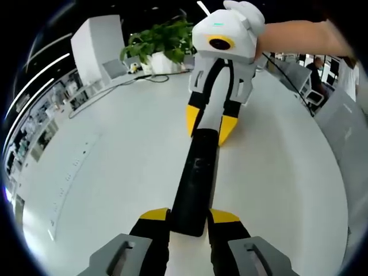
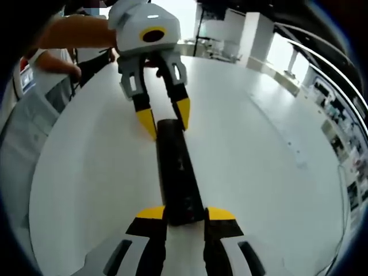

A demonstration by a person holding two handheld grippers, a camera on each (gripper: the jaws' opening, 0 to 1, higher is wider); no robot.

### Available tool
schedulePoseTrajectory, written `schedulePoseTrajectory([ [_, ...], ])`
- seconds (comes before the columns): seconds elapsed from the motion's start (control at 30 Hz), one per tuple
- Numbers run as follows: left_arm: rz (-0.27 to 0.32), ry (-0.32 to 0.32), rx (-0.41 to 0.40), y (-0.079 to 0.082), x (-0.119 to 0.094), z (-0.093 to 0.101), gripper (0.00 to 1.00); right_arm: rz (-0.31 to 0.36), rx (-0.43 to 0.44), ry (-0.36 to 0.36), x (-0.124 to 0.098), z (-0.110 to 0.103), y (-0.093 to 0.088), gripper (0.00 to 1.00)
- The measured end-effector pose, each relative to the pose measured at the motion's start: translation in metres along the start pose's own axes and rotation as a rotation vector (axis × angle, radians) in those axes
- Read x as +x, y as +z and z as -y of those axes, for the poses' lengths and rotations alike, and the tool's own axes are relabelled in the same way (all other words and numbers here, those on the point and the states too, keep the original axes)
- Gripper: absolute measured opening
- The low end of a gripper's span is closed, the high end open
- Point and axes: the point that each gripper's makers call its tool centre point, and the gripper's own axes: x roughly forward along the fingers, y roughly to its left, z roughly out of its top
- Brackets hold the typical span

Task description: Press the specified remote control buttons in sequence, fully releasing each button before pressing the next.

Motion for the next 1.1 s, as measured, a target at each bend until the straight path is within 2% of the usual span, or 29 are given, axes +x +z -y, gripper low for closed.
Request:
schedulePoseTrajectory([
  [0.57, 0.001, 0.005, 0.009, 0.002, -0.008, 0.0, 0.25, 0.015, -0.01, -0.001, -0.005, -0.002, 0.005, 0.2],
  [1.1, 0.006, 0.008, 0.017, 0.013, -0.017, 0.009, 0.25, 0.017, -0.023, -0.009, -0.02, -0.005, 0.009, 0.2],
])
